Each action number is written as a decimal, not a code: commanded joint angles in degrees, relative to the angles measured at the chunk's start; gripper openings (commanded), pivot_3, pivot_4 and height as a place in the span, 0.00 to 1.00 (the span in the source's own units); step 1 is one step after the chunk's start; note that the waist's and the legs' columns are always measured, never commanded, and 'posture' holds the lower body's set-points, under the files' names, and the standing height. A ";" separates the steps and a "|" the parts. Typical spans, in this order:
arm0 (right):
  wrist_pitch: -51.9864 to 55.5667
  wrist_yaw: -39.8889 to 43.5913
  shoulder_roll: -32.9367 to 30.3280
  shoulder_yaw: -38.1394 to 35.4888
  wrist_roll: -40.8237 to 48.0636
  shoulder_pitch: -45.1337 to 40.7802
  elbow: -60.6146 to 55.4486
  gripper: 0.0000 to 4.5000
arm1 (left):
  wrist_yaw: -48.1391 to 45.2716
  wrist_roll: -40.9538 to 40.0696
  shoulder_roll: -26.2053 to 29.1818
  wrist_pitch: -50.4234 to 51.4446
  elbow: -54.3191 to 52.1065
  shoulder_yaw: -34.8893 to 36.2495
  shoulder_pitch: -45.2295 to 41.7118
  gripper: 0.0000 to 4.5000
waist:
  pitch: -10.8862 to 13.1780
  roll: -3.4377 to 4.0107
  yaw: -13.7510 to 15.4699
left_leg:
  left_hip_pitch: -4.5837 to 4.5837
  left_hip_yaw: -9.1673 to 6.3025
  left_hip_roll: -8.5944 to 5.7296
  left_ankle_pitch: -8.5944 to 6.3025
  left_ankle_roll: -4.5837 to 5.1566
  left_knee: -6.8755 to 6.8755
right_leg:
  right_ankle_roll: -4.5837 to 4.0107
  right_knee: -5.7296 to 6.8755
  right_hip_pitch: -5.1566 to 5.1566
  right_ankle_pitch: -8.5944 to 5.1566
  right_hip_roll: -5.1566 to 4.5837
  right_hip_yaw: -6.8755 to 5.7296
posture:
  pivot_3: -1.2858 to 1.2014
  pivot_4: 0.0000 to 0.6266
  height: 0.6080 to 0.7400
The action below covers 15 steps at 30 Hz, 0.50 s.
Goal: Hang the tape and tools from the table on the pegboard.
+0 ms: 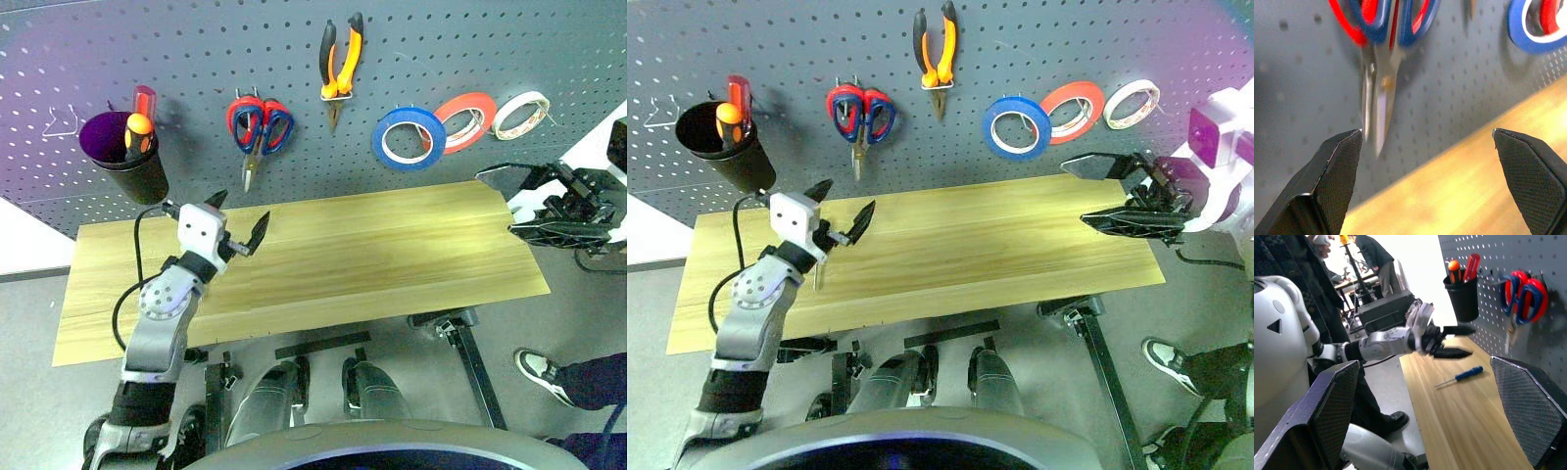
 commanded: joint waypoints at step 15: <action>-5.58 0.42 2.30 1.34 -8.52 -2.61 1.71 1.00 | 6.28 -4.79 -0.73 9.38 1.21 11.00 9.51 0.99 | -0.03 0.05 -0.02 | 0.00 0.01 0.00 -0.02 0.03 -0.09 | -0.01 -0.02 -0.07 -0.01 0.00 0.05 | 0.47 0.46 0.89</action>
